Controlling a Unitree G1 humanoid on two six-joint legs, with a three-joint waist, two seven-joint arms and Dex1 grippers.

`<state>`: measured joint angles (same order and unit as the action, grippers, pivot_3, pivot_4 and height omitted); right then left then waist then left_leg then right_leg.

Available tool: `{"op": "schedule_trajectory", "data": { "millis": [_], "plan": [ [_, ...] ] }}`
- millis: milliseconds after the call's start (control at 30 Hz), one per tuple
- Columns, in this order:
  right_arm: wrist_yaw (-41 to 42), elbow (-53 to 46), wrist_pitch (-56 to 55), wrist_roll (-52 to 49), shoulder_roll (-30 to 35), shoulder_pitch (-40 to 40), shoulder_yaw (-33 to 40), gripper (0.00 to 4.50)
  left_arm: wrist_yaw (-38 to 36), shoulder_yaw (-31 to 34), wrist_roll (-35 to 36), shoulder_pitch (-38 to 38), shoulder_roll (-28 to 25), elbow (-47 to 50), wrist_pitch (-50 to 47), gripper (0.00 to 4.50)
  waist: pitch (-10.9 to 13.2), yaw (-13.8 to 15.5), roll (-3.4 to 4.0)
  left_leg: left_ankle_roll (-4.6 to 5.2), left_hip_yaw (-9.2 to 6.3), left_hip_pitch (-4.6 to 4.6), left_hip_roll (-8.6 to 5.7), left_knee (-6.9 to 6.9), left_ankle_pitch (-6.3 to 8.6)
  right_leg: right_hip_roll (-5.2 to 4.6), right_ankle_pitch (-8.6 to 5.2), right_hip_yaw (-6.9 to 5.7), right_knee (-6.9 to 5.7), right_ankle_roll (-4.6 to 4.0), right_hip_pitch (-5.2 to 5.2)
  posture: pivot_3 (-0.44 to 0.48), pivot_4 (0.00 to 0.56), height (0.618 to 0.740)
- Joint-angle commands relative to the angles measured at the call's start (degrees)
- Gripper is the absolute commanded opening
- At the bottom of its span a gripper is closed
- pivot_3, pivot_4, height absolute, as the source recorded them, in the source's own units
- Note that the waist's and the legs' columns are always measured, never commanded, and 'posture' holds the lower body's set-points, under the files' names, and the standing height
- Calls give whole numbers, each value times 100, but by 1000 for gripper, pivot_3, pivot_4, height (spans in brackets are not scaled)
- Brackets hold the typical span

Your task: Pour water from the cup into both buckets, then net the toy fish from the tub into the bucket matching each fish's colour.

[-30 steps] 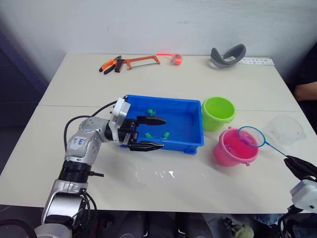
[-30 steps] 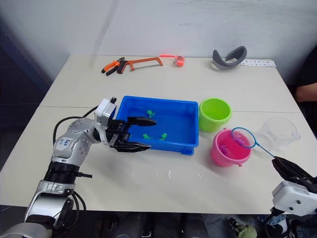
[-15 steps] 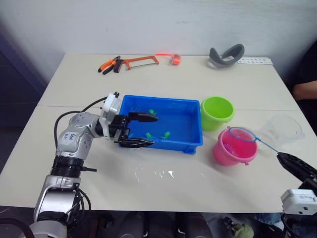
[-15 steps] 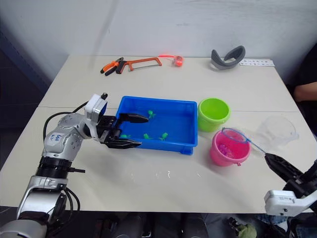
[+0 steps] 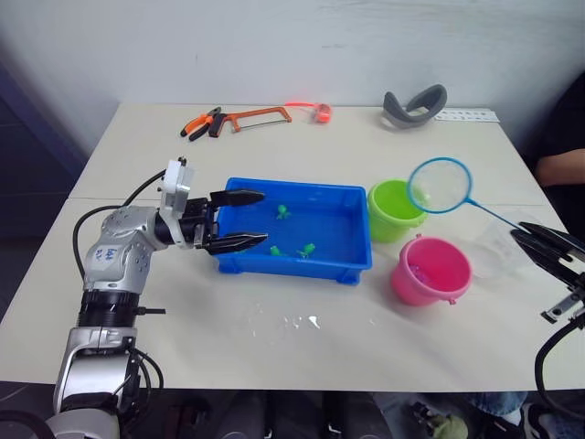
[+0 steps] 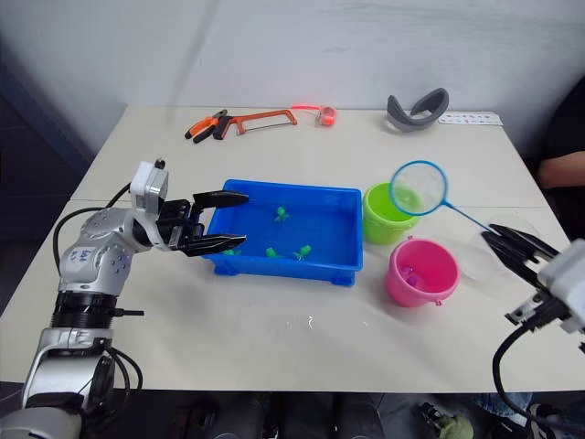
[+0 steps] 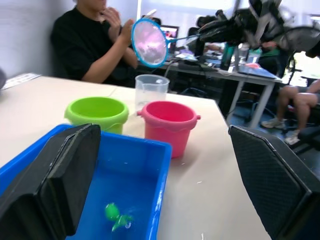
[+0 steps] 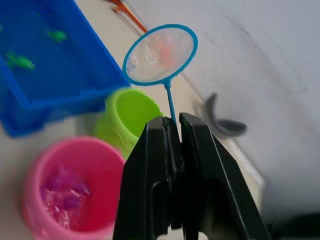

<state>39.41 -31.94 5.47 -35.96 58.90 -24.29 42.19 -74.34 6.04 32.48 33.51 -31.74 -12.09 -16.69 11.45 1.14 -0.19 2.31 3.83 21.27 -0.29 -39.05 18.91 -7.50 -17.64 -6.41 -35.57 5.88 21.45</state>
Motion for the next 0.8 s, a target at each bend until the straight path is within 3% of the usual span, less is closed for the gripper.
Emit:
{"op": "schedule_trajectory", "data": {
  "millis": [33, 133, 233, 367, 800],
  "plan": [
    [-61, -77, 1107, -584, 630, 879, -646, 0, 244, 245, 14, -281, -178, 543, 50, 4454, 1, -18, -2, 2, 1, 0, 1, -1, 1, -1, 0, -3, 0, 0, 0, 0, 150, 740],
    [-27, 119, 1472, -175, 972, 2307, -2107, 0, 400, 522, 57, -669, -444, 835, 65, 4454, 2, -45, -7, 3, -2, 9, 1, -5, 3, -7, 0, -10, 5, 1, 6, 0, 150, 740],
    [82, 571, 1520, 652, 732, 3654, -3418, 0, 437, 770, 109, -1006, -693, 990, 68, 4454, 4, -80, -3, -3, -4, 11, 2, -3, 6, -6, -1, -14, 30, -1, 10, 0, 150, 740],
    [461, 1302, 1128, 1762, 440, 4588, -4459, 0, 532, 917, 106, -1335, -862, 1245, 77, 4454, 4, -56, -1, -2, -8, 25, -1, -5, 7, -9, 0, -27, 38, 0, 10, 0, 150, 740],
    [1097, 3011, 142, 3759, -403, 6003, -5577, 0, 262, 1430, 236, -1694, -1568, 565, -63, 4454, 6, -139, 0, -7, -2, 29, 0, -6, 4, -1, 1, -32, 9, 3, 18, 0, 150, 740]
  ]
}}
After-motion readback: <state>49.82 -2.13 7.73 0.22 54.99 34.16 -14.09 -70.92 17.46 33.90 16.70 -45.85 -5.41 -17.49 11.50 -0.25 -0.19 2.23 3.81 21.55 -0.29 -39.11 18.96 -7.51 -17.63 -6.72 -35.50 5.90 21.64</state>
